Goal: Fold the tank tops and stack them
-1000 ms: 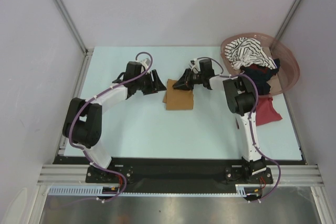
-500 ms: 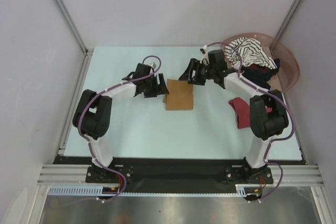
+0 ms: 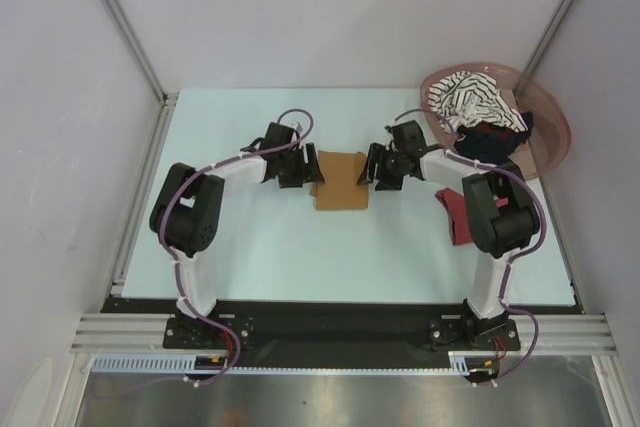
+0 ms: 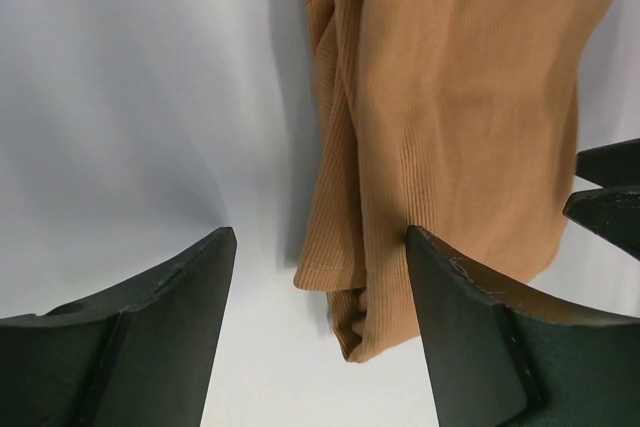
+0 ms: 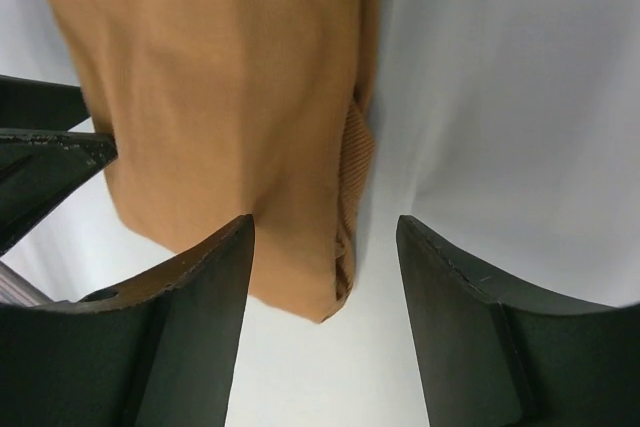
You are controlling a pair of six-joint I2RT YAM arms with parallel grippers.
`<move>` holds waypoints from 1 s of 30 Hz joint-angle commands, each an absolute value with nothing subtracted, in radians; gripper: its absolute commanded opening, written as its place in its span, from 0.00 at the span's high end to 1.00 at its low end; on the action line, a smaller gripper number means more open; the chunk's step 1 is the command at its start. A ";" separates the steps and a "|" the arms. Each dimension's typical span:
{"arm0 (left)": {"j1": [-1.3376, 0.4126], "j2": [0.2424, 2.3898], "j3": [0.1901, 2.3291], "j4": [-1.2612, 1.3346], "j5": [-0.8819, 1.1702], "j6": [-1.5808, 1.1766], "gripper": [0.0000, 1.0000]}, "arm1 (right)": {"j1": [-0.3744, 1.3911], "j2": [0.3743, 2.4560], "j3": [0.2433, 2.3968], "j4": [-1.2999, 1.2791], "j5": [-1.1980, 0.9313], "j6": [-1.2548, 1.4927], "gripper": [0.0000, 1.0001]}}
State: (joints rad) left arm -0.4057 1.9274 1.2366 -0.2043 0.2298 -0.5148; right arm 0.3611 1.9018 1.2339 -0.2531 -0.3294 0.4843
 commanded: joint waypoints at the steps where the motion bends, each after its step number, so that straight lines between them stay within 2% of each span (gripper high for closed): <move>1: -0.419 1.959 1.275 -0.173 0.262 -0.515 0.26 | 0.364 1.939 1.258 -0.216 -0.324 0.479 0.36; 8: -0.420 2.005 1.292 -0.152 0.288 -0.538 0.32 | 0.362 2.028 1.290 -0.186 -0.356 0.502 0.39; 11: -0.423 2.026 1.314 -0.162 0.285 -0.543 0.42 | 0.360 2.042 1.295 -0.175 -0.361 0.512 0.45; 12: -0.425 2.039 1.321 -0.175 0.276 -0.540 0.49 | 0.362 2.043 1.296 -0.173 -0.360 0.512 0.47; 16: -0.425 2.059 1.327 -0.195 0.253 -0.551 0.52 | 0.361 2.051 1.304 -0.183 -0.350 0.509 0.52; 22: -0.425 2.098 1.341 -0.190 0.268 -0.569 0.69 | 0.364 2.066 1.319 -0.183 -0.362 0.511 0.60; 26: -0.425 2.115 1.344 -0.190 0.255 -0.578 0.83 | 0.377 2.088 1.342 -0.195 -0.348 0.518 0.70; 27: -0.425 2.118 1.345 -0.189 0.256 -0.583 0.92 | 0.380 2.097 1.344 -0.195 -0.345 0.520 0.75; 28: -0.423 2.121 1.347 -0.186 0.252 -0.584 0.97 | 0.385 2.100 1.345 -0.193 -0.342 0.525 0.80; 29: -0.425 2.129 1.351 -0.186 0.250 -0.589 1.00 | 0.387 2.103 1.347 -0.195 -0.339 0.528 0.90; 30: -0.425 2.134 1.354 -0.186 0.249 -0.591 1.00 | 0.388 2.105 1.347 -0.198 -0.334 0.532 0.95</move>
